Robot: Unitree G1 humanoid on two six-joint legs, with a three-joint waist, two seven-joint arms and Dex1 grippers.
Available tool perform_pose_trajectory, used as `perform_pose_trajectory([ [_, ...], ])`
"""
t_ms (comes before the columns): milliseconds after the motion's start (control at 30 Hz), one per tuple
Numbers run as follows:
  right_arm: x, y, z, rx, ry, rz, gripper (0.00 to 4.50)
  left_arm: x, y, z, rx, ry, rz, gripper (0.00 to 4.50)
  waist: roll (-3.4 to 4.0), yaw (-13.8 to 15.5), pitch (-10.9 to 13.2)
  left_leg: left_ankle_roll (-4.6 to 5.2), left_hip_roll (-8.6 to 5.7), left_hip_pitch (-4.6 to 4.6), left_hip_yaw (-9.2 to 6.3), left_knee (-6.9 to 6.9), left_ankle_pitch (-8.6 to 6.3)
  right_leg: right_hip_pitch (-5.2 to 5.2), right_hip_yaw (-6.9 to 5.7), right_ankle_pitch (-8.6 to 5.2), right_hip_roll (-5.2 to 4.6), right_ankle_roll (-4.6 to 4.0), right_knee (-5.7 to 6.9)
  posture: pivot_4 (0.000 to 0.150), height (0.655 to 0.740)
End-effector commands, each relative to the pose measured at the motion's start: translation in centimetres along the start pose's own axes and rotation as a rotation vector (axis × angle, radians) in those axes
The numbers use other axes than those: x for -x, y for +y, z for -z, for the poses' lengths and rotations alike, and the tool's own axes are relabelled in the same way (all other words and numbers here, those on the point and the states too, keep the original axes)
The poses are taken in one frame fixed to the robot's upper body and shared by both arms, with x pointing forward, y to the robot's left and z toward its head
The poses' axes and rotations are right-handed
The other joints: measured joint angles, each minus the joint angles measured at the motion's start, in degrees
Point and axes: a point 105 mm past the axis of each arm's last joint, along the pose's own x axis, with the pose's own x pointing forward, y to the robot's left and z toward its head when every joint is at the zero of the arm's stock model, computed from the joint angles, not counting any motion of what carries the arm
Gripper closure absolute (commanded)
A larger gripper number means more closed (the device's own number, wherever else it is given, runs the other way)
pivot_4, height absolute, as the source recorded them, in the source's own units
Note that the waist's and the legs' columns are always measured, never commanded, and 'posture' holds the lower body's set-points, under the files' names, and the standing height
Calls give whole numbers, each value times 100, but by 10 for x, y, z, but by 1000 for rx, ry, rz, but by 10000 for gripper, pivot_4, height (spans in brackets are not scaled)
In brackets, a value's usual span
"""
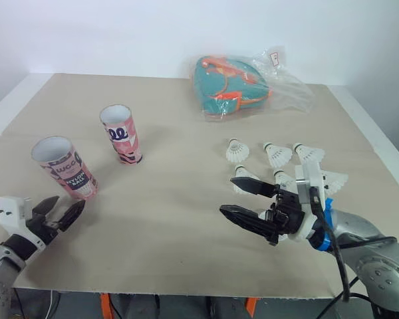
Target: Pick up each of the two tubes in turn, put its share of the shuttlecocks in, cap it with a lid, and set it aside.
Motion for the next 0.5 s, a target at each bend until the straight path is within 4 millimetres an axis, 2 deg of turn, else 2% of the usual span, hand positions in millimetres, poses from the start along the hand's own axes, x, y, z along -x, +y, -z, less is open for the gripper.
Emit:
perform_pose_trajectory([
  [33,2,5,-10,59,-30,6,0,-9,3,0,-19,-18,13,398,-2,-2,-1,0,1,0,-1,0,0,1,0,1,1,1,0,1500,7400],
  [167,4,7,-16,67,-65,21,0,-27,3,5,-22,-21,62,398,1,2,-3,1,0,2,-3,1,1,4,0,1,2,2,5,1500,7400],
  [333,4,13,-16,75,-61,20,0,-56,10,-4,-55,-54,73,398,13,30,-9,18,-3,3,-24,2,16,15,-9,7,11,10,7,1500,7400],
  [500,4,16,-20,83,-77,22,0,-72,13,-4,-110,-55,96,398,18,16,-12,26,-2,4,-30,2,26,18,-13,14,14,17,7,1500,7400],
])
